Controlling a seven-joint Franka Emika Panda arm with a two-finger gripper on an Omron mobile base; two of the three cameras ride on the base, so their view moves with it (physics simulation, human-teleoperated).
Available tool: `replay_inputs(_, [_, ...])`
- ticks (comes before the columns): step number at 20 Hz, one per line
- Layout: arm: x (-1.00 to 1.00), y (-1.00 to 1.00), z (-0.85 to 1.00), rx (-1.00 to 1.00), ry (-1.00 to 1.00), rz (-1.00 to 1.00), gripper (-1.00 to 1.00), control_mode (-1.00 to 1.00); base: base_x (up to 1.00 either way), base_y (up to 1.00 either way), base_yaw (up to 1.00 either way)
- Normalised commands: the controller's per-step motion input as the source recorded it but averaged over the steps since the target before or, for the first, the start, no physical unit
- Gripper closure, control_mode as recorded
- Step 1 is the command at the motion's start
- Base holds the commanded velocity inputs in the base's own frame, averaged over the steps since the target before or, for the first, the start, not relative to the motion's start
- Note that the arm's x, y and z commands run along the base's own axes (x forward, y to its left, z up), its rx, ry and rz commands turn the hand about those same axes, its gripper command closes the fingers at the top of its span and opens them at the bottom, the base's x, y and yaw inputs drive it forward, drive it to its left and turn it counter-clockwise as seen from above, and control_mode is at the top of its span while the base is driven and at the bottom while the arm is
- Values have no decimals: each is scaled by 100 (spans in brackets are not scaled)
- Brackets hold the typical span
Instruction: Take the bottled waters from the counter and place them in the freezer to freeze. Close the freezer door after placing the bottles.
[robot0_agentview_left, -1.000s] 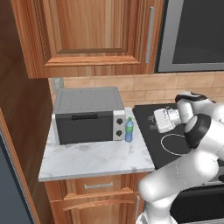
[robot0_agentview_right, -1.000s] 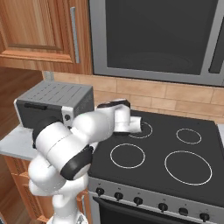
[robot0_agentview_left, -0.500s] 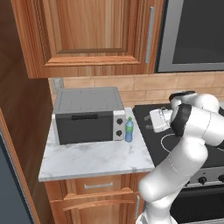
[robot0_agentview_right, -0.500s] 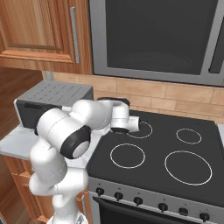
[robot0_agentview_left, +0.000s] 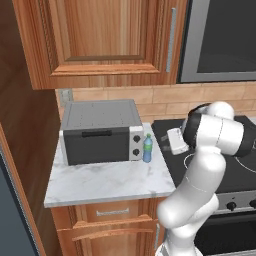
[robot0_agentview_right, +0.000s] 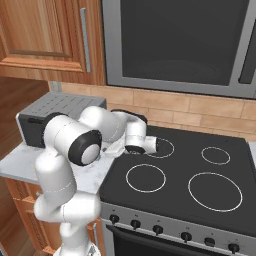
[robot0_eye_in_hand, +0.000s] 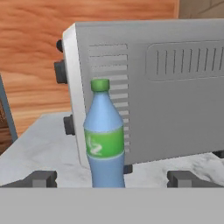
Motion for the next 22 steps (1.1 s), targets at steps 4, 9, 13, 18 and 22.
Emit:
replay_inputs(4, [2,11,-8,0,-1,0,-100,-100,0,0,0])
replay_inputs(9, [1,12,-1,3,0,0,-100,-100,0,0,0])
replay_inputs(13, [0,12,0,4,0,0,-100,-100,0,0,0])
replay_inputs(18, [0,18,0,0,0,0,-100,-100,0,0,0])
replay_inputs(22, [6,15,-4,0,0,0,-100,-100,0,0,0])
